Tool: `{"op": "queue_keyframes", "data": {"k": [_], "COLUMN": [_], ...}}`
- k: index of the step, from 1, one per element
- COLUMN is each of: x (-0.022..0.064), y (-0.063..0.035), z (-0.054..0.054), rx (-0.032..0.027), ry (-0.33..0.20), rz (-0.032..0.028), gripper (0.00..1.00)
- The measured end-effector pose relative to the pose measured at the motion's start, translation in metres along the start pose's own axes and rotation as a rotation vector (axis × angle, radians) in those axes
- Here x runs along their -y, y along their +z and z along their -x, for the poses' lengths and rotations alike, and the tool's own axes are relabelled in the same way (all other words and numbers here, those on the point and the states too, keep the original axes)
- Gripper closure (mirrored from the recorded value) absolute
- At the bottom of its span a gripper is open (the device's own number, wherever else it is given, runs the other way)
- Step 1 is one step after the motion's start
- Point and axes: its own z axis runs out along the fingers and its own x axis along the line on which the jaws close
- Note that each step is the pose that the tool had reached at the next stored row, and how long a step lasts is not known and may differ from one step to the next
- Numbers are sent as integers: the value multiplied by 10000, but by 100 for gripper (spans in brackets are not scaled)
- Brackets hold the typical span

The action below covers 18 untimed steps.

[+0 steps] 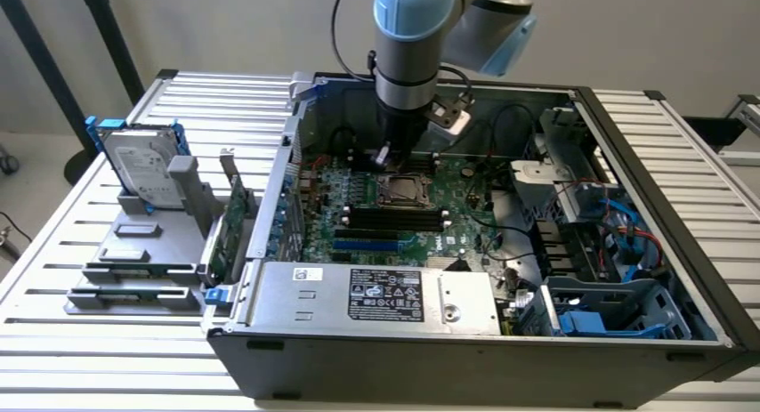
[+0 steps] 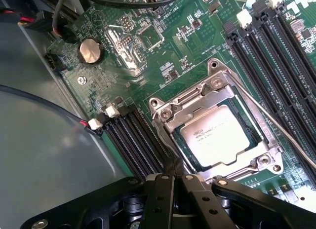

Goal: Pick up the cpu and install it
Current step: 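Close the cpu cover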

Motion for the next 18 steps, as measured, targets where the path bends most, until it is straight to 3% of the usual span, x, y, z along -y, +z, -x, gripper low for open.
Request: {"op": "queue_keyframes", "data": {"k": [6, 18], "x": [-38, -77], "y": [1, -24], "z": [-24, -61], "rx": [65, 79], "ry": [-3, -2], "rz": [40, 41], "gripper": [89, 89]}}
